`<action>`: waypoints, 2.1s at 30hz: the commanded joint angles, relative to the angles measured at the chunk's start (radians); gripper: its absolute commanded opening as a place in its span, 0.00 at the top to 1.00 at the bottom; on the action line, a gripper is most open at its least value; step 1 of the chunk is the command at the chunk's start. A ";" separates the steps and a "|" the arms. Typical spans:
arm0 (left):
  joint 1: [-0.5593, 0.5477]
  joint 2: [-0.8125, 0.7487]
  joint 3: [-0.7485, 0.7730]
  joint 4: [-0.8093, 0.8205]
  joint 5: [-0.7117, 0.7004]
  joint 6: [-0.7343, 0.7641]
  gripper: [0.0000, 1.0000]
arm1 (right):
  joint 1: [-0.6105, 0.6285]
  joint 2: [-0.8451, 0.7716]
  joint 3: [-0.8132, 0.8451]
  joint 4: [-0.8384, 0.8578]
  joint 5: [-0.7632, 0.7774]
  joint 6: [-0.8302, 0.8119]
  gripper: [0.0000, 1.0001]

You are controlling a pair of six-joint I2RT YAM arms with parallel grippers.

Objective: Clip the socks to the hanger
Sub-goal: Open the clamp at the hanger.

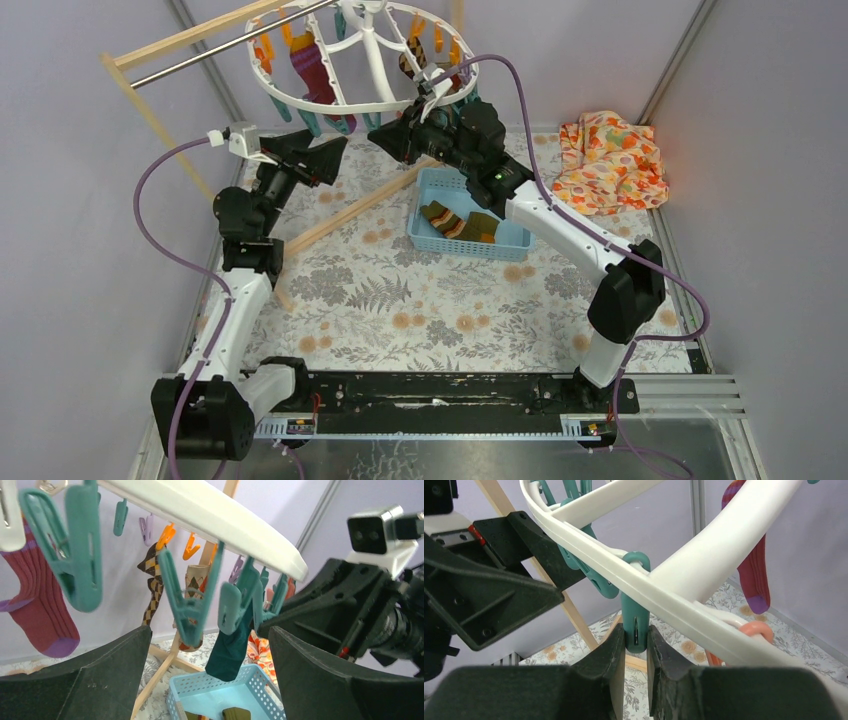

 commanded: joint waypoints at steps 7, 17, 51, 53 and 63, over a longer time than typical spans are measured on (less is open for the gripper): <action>-0.046 -0.043 0.240 -0.400 -0.120 -0.026 0.02 | 0.004 -0.055 0.025 -0.014 0.051 -0.052 1.00; -0.164 -0.021 0.385 -0.676 -0.139 0.003 0.06 | 0.003 -0.065 0.029 -0.013 0.048 -0.036 1.00; -0.244 0.100 0.673 -0.938 -0.036 -0.055 0.10 | 0.004 -0.082 0.038 -0.047 0.052 -0.032 1.00; -0.243 0.118 0.665 -0.930 -0.042 -0.056 0.10 | 0.004 -0.087 0.035 -0.048 0.050 -0.033 1.00; -0.243 0.161 0.633 -0.819 -0.047 -0.047 0.11 | 0.004 -0.102 0.028 -0.046 0.032 -0.022 1.00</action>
